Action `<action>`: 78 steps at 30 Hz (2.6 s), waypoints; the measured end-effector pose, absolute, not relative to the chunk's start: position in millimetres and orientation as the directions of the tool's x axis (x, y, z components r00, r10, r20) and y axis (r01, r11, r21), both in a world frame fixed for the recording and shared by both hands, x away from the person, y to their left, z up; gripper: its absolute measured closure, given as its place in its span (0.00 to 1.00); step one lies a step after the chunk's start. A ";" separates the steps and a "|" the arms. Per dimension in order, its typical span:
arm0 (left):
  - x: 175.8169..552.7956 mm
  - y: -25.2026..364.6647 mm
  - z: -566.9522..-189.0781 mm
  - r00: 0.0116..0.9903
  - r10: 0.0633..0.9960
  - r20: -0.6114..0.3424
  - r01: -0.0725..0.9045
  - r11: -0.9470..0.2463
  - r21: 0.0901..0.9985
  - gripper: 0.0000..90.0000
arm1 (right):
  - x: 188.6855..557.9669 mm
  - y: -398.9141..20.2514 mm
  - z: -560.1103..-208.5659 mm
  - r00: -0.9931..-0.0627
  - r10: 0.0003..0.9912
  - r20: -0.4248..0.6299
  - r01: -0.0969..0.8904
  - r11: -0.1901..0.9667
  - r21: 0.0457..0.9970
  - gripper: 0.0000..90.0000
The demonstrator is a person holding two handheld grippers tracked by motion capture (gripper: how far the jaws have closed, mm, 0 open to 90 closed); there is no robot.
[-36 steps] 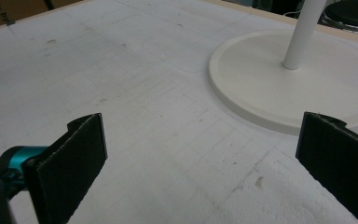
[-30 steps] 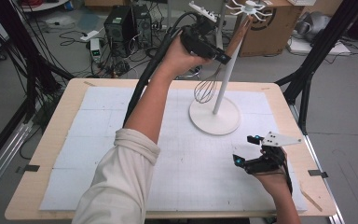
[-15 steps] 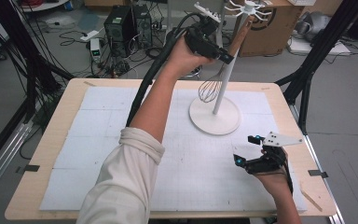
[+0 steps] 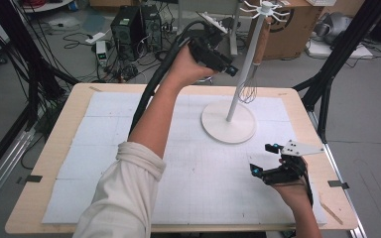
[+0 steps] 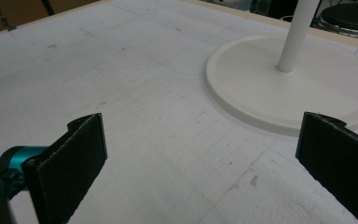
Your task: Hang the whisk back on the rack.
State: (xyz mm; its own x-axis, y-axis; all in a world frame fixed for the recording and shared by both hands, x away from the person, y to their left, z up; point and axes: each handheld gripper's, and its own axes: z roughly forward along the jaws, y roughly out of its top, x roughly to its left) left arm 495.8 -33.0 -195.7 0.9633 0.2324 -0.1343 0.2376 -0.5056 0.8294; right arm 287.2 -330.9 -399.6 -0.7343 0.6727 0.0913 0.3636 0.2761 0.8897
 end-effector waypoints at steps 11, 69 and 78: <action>478.3 1.9 -208.8 0.950 0.290 -0.116 0.256 -0.509 0.822 0.38 | 287.3 -330.2 -399.7 -0.735 0.673 0.090 0.362 0.276 0.890 0.00; 370.6 122.0 -300.1 0.962 0.238 -0.134 0.235 -0.470 0.851 0.07 | 288.5 -321.5 -403.2 -0.742 0.667 0.074 0.367 0.311 0.877 0.00; 360.7 139.0 -318.7 0.944 0.300 -0.139 0.269 -0.456 0.848 0.02 | 288.8 -321.3 -403.3 -0.744 0.665 0.068 0.362 0.315 0.877 0.00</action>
State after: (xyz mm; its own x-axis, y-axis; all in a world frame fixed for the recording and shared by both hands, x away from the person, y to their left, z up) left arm 360.7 139.0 -318.7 0.9439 0.2995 -0.1388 0.2694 -0.4557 0.8484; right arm 288.8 -321.3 -403.3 -0.7438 0.6649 0.0683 0.3624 0.3153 0.8771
